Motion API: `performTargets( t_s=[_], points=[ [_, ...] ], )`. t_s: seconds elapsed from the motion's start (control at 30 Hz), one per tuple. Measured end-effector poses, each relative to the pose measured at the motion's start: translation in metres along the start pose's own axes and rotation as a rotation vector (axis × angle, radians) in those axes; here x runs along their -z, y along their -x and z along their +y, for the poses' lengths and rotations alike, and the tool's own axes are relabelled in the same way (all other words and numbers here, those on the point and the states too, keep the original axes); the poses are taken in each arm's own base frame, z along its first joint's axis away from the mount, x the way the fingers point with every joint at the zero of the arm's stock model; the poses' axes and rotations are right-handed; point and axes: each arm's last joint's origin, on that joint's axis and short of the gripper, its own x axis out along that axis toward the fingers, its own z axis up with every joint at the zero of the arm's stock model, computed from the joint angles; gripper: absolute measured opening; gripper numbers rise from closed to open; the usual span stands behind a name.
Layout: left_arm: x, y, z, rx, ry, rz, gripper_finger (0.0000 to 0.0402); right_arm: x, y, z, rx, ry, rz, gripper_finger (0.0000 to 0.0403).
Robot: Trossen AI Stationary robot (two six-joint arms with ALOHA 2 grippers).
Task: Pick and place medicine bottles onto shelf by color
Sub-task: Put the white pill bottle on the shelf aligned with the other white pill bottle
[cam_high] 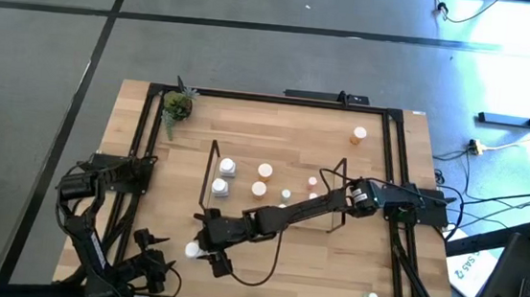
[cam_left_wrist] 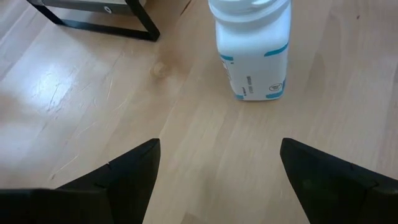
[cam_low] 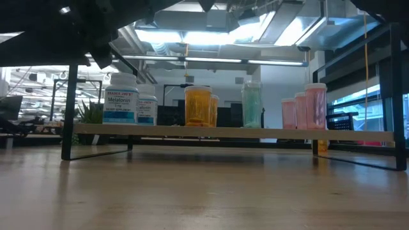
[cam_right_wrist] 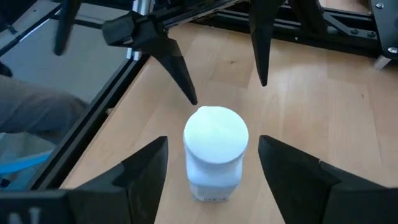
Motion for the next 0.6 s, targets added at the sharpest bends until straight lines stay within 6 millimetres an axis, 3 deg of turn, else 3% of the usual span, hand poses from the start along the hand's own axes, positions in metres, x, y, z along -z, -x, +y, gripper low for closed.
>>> performTargets(
  t_s=[0.2,0.6],
  points=[
    [-0.003,0.0,0.0,0.013,-0.008,-0.086,0.0326,0.015,-0.014,-0.001,0.009,0.013,0.011,0.0253],
    [-0.003,0.0,0.0,0.01,-0.009,-0.086,0.0326,0.012,-0.015,-0.01,0.022,0.019,-0.018,0.0253]
  ],
)
